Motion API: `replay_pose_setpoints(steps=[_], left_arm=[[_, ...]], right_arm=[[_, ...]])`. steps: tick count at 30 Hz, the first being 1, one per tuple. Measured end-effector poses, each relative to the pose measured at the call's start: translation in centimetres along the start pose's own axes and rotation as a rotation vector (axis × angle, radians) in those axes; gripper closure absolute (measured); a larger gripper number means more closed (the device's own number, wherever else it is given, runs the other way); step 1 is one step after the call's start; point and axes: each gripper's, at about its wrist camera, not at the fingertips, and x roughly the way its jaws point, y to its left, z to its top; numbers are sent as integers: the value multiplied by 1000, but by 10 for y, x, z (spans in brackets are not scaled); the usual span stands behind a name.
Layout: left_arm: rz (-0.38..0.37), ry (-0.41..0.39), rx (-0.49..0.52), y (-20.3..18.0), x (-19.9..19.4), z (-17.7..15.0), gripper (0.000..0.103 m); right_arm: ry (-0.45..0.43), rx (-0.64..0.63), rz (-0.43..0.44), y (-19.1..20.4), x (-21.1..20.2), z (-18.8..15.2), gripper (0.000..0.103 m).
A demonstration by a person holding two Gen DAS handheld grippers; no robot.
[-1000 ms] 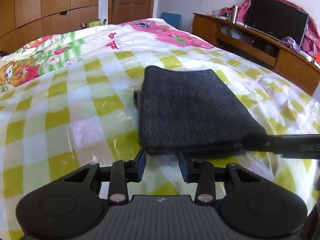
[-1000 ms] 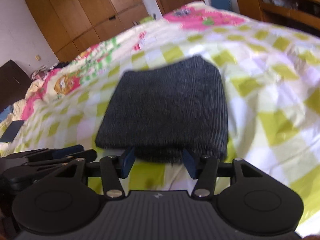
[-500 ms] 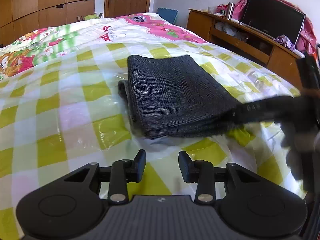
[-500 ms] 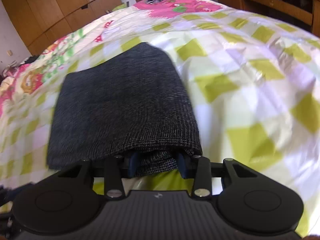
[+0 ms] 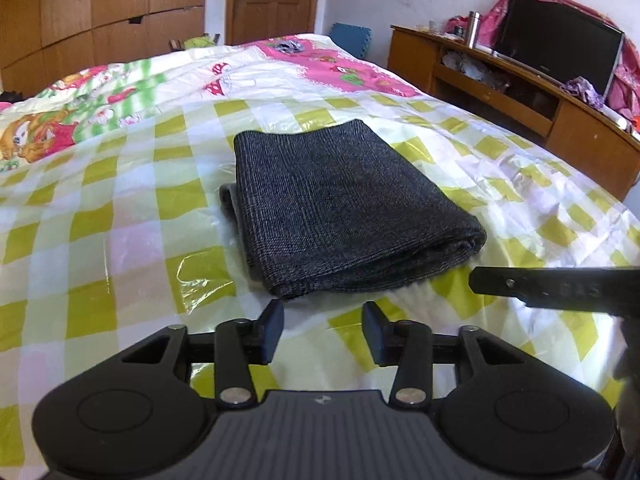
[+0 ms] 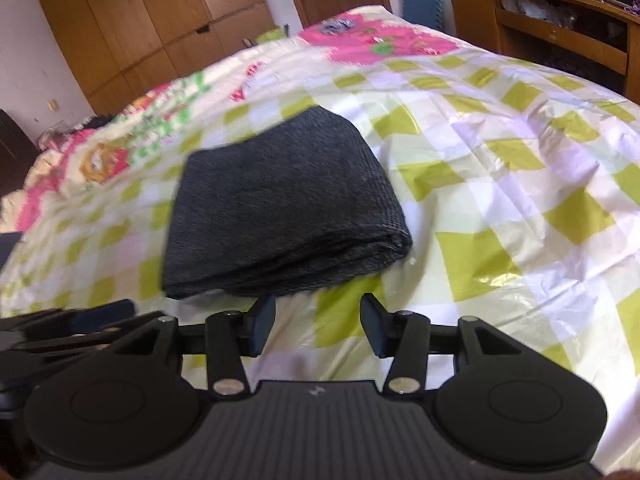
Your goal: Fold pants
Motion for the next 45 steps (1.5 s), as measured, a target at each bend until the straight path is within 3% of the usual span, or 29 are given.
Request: replay_pose_setpoints(steps=[5, 11, 18, 45], left_arm=[[40, -32, 20, -19, -10, 4, 43], [63, -72, 28, -32, -21, 2, 24], [83, -79, 21, -36, -24, 1, 16], [45, -101, -41, -32, -50, -21, 3]], right_arm=[[-43, -37, 33, 11, -22, 3, 53], [-70, -43, 33, 10, -33, 4, 49], [-69, -42, 38, 6, -39, -1, 48], [-63, -61, -38, 24, -71, -22, 42]])
